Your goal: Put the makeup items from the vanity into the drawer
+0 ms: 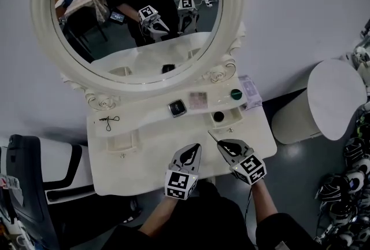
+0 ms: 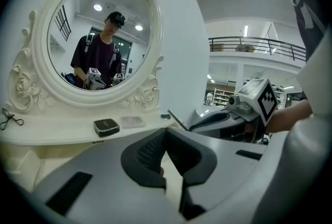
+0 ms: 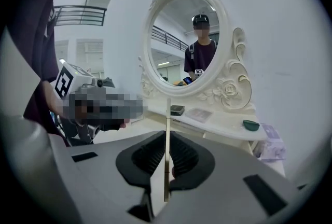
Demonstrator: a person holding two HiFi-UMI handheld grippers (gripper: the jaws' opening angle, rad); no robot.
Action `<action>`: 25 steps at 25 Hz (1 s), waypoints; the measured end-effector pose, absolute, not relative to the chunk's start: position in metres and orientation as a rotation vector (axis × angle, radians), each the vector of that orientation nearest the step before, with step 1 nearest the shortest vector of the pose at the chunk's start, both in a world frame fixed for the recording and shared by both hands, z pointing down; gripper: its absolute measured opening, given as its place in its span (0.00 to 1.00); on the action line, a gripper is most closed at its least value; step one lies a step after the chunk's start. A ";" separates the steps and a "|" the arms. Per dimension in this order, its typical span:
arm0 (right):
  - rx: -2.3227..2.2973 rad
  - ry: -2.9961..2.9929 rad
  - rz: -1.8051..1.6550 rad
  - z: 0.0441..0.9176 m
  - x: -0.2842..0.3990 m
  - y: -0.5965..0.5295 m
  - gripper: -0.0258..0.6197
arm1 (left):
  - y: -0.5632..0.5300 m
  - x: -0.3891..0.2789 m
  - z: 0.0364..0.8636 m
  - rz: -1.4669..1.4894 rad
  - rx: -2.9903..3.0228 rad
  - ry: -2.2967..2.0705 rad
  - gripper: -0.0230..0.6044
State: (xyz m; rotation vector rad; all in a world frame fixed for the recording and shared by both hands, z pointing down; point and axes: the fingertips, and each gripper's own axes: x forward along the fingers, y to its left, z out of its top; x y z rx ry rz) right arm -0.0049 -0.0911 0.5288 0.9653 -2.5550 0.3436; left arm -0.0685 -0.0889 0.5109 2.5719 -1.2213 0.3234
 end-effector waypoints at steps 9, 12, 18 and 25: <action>0.997 -2.491 0.260 0.524 0.021 -0.105 0.11 | -0.098 -0.054 0.514 0.338 2.600 -1.165 0.06; 0.994 -2.443 0.214 0.527 0.034 -0.114 0.11 | -0.105 -0.048 0.517 0.352 2.604 -1.143 0.06; 0.966 -2.357 0.135 0.535 0.059 -0.131 0.11 | -0.124 -0.029 0.521 0.371 2.623 -1.100 0.06; 0.893 -2.282 0.032 0.545 0.069 -0.148 0.11 | -0.145 -0.017 0.525 0.383 2.625 -1.085 0.06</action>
